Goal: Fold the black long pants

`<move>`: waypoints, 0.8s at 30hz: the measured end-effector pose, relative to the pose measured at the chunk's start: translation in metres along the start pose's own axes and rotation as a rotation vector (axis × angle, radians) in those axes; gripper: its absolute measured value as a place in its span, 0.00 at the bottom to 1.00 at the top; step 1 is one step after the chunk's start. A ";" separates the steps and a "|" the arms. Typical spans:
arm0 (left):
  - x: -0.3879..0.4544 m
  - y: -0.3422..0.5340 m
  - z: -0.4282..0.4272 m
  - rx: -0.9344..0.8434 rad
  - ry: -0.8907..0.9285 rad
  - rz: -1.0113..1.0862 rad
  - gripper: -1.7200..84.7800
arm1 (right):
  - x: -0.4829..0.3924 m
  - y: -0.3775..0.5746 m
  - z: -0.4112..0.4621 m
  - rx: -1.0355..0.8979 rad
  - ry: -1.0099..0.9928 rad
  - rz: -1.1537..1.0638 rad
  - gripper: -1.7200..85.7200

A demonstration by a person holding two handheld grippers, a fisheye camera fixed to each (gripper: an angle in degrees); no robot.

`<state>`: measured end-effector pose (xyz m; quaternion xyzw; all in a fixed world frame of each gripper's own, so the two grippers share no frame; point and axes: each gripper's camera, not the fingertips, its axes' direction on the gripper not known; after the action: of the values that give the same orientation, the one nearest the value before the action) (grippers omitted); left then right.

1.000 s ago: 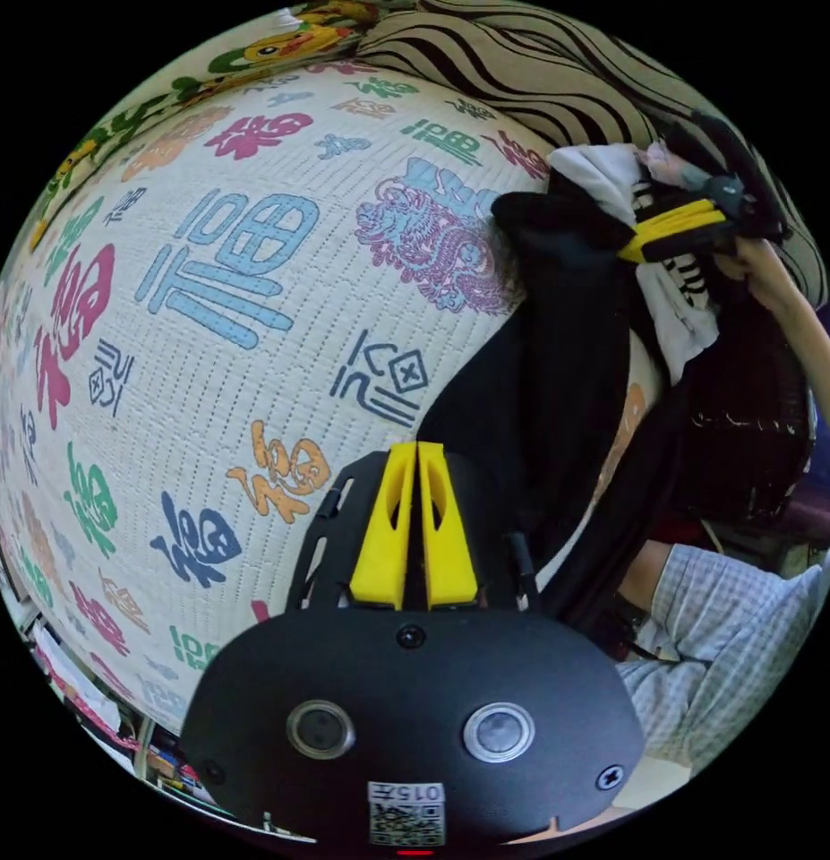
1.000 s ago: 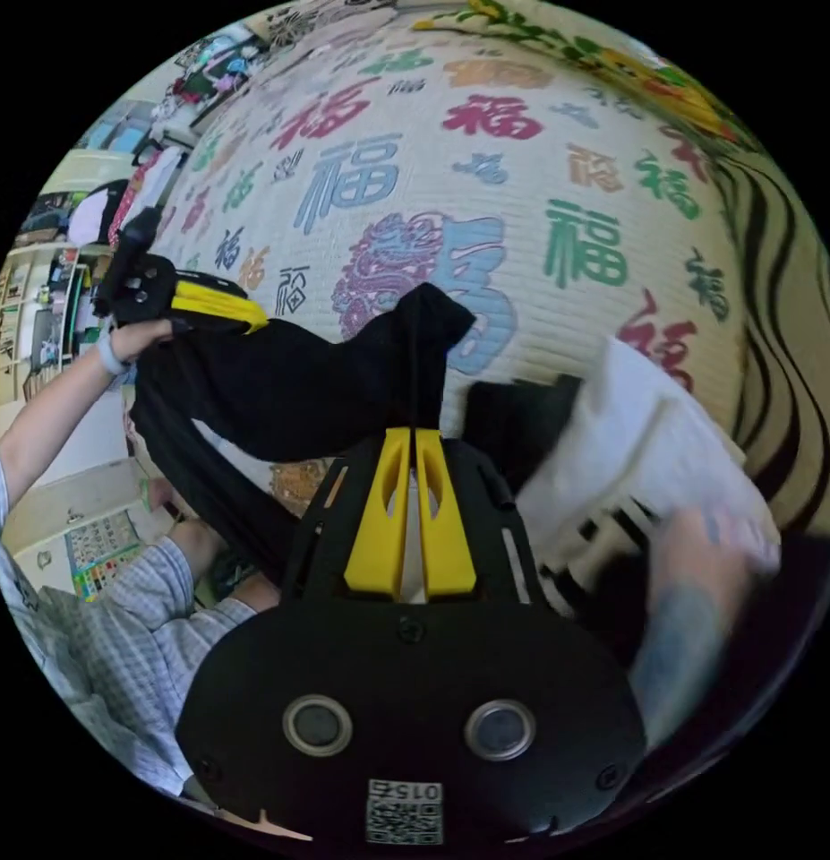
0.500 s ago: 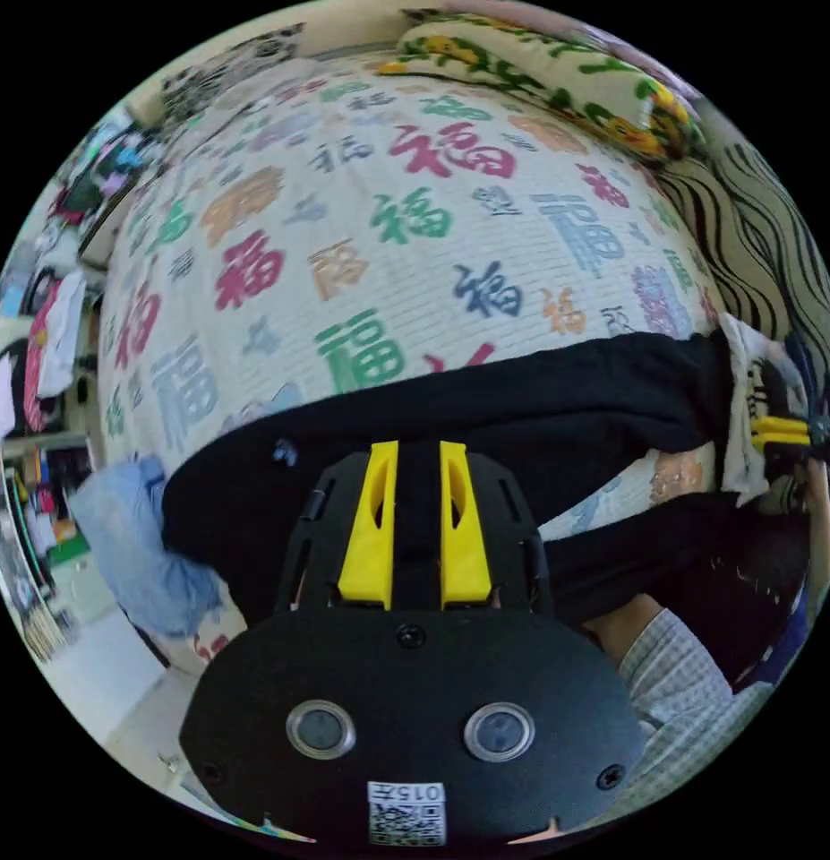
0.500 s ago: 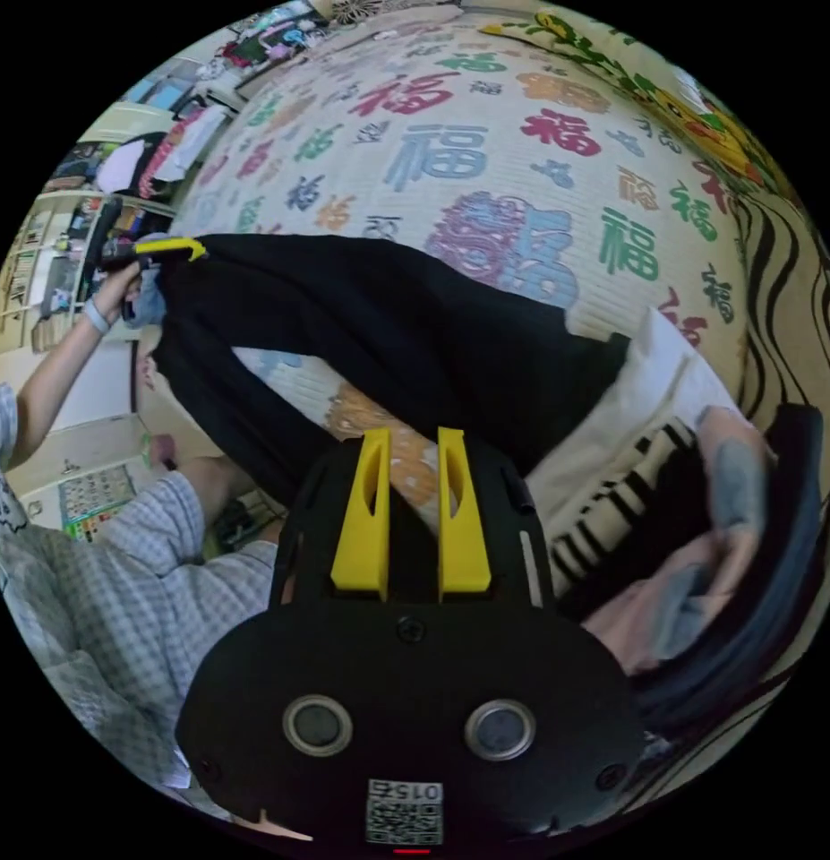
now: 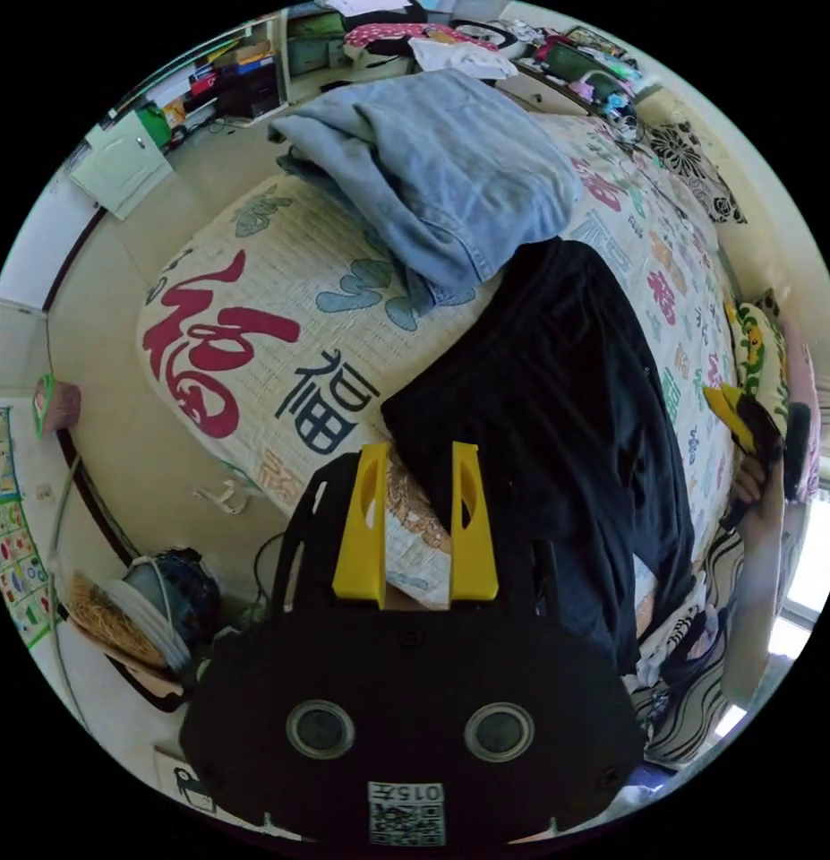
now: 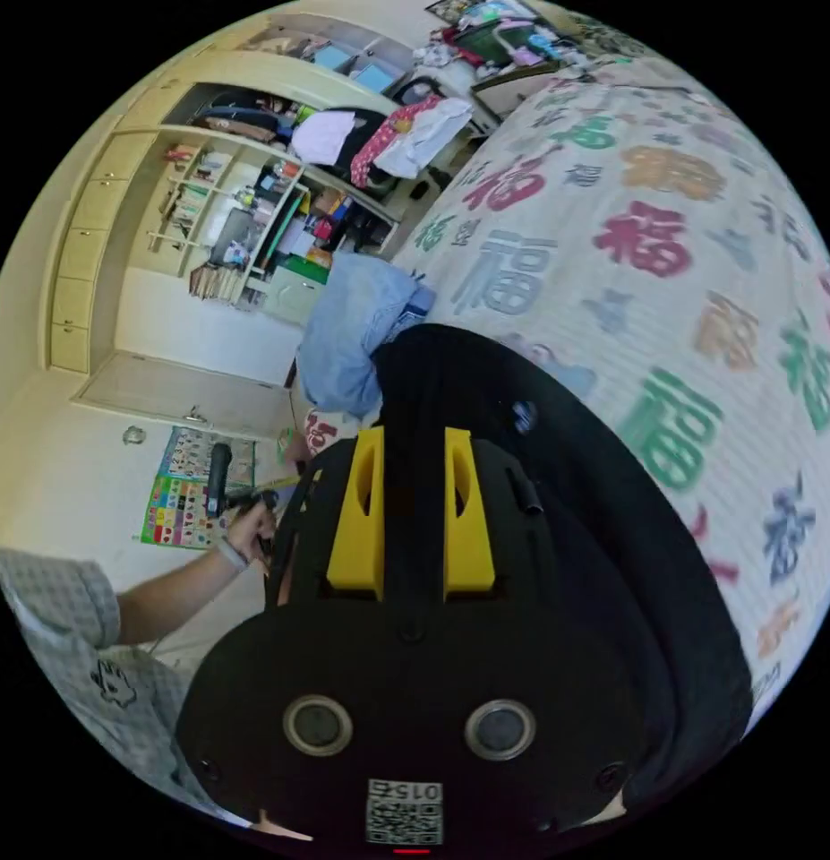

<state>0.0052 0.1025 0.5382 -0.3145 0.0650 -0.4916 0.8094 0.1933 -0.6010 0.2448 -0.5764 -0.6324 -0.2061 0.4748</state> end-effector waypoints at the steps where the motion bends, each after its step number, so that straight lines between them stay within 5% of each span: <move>1: -0.014 0.006 0.010 -0.003 0.044 -0.010 0.14 | -0.008 -0.011 0.015 -0.017 0.012 -0.008 0.15; 12: -0.095 0.071 0.071 -0.016 0.294 -0.065 0.14 | -0.102 -0.081 0.243 -0.349 0.485 -0.078 0.16; 18: -0.142 0.114 0.089 0.009 0.484 -0.112 0.08 | -0.103 -0.046 0.236 -0.231 0.306 0.064 0.09; 24: -0.120 0.186 0.022 0.120 0.594 0.283 0.06 | -0.117 0.055 0.132 0.090 0.025 0.141 0.08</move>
<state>0.0939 0.2722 0.4242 -0.0970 0.3121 -0.4476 0.8324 0.1829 -0.5425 0.0697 -0.5947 -0.5929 -0.1509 0.5216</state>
